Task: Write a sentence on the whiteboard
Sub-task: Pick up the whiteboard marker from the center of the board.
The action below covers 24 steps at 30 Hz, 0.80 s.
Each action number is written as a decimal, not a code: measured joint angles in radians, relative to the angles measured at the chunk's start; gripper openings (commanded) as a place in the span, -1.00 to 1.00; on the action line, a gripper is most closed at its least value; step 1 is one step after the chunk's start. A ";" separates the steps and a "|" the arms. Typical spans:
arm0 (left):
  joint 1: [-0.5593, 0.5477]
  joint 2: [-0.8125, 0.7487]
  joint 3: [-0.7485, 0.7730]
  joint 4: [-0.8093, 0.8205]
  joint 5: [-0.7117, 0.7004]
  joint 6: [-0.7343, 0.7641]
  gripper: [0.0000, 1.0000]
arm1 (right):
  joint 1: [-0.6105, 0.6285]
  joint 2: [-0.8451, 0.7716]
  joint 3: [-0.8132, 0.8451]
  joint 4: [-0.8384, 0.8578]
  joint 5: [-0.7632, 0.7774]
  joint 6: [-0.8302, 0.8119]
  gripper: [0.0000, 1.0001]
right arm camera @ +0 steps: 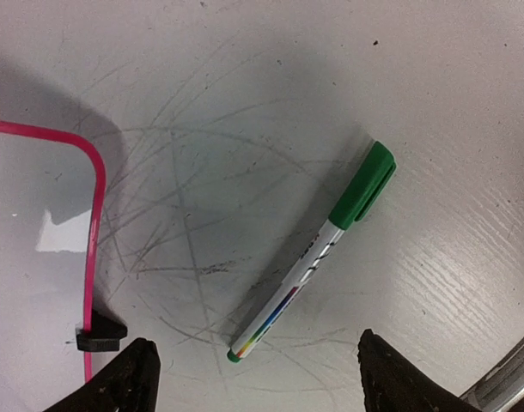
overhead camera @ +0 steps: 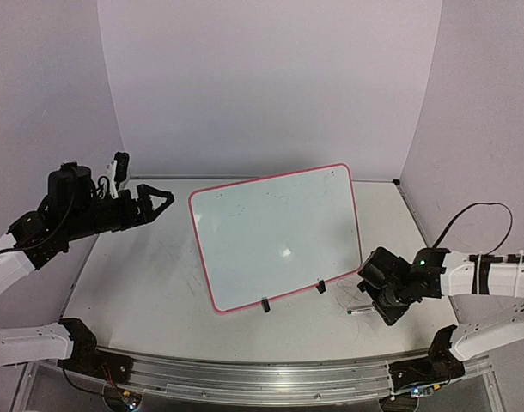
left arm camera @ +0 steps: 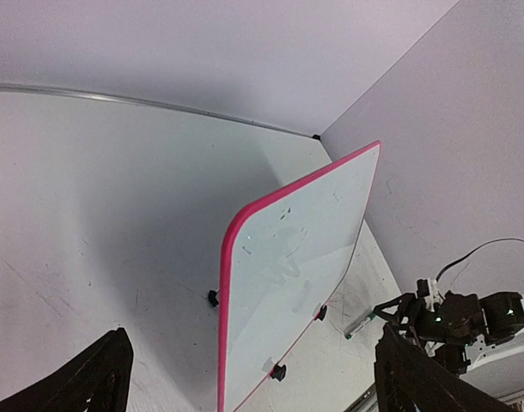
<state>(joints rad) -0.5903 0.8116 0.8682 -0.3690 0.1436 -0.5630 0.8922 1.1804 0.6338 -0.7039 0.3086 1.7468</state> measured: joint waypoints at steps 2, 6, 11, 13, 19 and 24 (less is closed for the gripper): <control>0.000 -0.009 0.035 -0.022 -0.023 0.025 0.99 | -0.019 0.054 0.000 0.007 0.002 0.004 0.46; 0.000 -0.018 0.067 -0.047 -0.091 0.064 0.99 | -0.061 0.149 -0.002 0.055 -0.010 -0.036 0.45; 0.000 -0.015 0.069 -0.061 -0.167 0.089 0.99 | -0.119 0.258 0.016 0.093 -0.032 -0.124 0.24; 0.000 -0.013 0.069 -0.061 -0.188 0.095 0.99 | -0.132 0.293 0.023 0.104 -0.046 -0.150 0.12; 0.000 0.011 0.112 -0.083 -0.217 0.130 0.99 | -0.141 0.335 0.054 0.096 -0.054 -0.185 -0.39; 0.000 0.051 0.197 -0.093 -0.204 0.167 0.99 | -0.141 0.346 0.062 0.090 -0.059 -0.187 -0.51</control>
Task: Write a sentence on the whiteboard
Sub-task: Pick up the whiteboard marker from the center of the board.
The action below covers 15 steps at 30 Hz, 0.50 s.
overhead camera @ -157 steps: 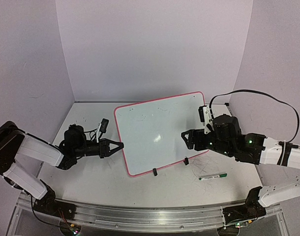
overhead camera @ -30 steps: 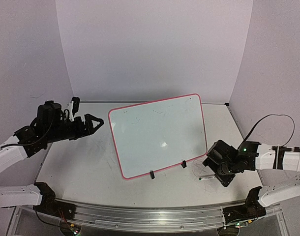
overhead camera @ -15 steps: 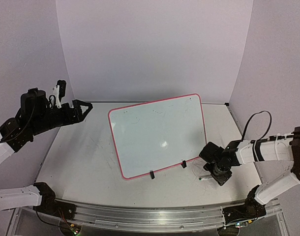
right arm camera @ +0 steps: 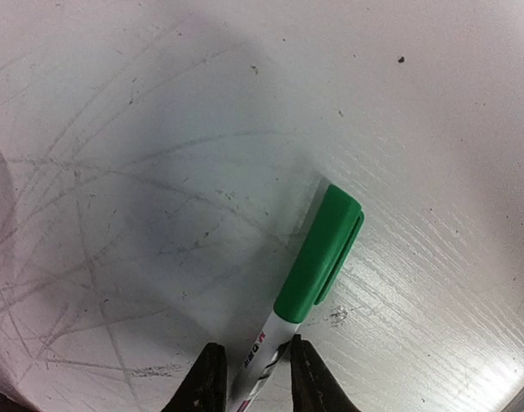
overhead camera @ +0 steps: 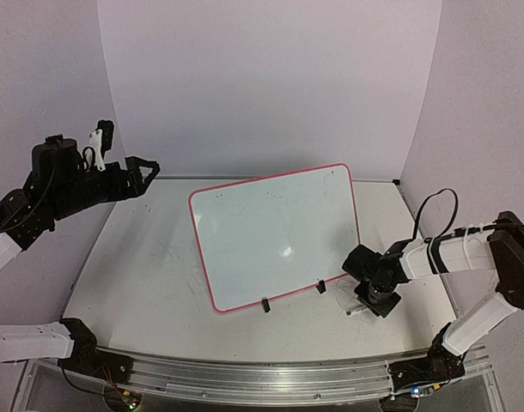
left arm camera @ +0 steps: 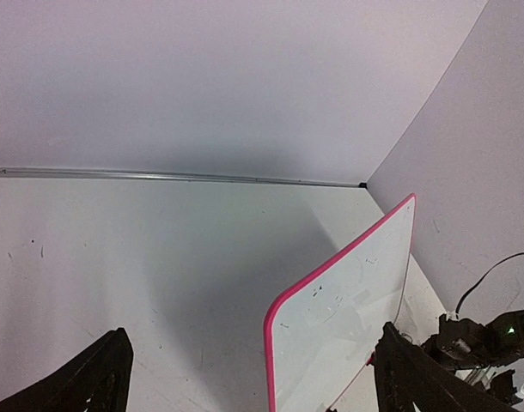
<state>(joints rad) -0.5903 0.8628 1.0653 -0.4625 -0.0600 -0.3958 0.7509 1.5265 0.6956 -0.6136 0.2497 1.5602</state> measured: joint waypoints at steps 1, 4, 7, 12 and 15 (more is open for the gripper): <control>0.000 0.003 0.010 0.000 0.003 0.005 0.99 | 0.000 0.000 0.000 0.000 -0.001 0.001 -0.59; 0.000 0.004 0.029 -0.001 0.007 0.017 0.99 | 0.000 -0.001 0.000 0.000 -0.004 0.013 -0.66; 0.000 0.004 0.037 -0.008 0.012 0.029 0.99 | 0.000 -0.011 -0.007 0.007 -0.009 0.020 -0.88; 0.000 0.007 0.059 -0.020 0.025 0.030 0.99 | -0.001 -0.043 -0.022 0.024 -0.033 0.002 -1.00; 0.000 0.012 0.079 -0.020 0.032 0.029 0.99 | 0.000 -0.089 -0.047 0.026 -0.041 -0.009 -1.00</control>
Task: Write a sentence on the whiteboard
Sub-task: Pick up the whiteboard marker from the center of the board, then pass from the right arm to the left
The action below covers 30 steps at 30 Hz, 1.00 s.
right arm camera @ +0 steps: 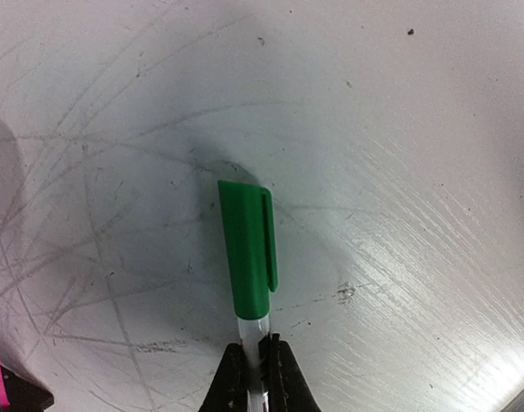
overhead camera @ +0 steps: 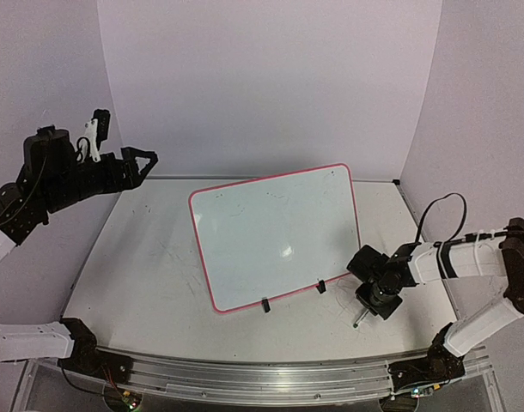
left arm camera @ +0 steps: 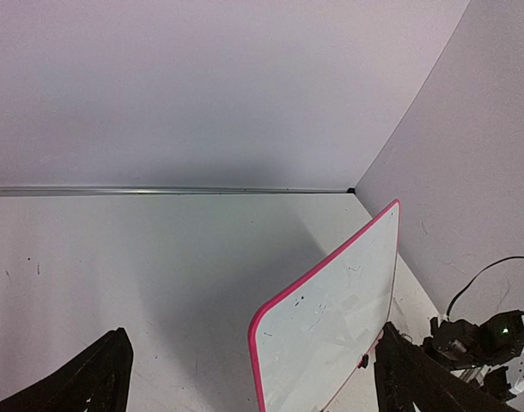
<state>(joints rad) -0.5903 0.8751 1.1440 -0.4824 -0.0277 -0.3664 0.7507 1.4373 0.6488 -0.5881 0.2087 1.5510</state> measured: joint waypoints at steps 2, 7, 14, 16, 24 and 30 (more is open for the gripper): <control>0.000 0.003 0.011 0.000 0.004 -0.002 0.99 | 0.000 -0.054 -0.016 -0.004 0.007 -0.018 -1.00; 0.000 0.039 0.054 -0.001 0.071 -0.028 0.99 | 0.000 -0.239 -0.015 -0.012 0.057 -0.179 -1.00; 0.000 0.110 0.113 -0.001 0.180 -0.091 0.85 | 0.000 -0.409 0.127 0.033 0.102 -0.670 -1.00; 0.000 0.143 0.135 0.001 0.226 -0.116 0.79 | 0.001 -0.416 0.174 0.081 0.073 -0.823 -1.00; -0.139 0.278 0.159 0.032 0.359 -0.216 0.81 | 0.150 -0.243 0.389 0.299 -0.181 -1.317 -1.00; -0.260 0.356 0.160 0.039 0.389 -0.253 0.77 | 0.263 -0.026 0.565 0.383 -0.344 -1.513 -1.00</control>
<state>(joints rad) -0.8499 1.2307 1.3037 -0.4438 0.3617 -0.6199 1.0139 1.4116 1.2140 -0.2047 -0.1356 0.0379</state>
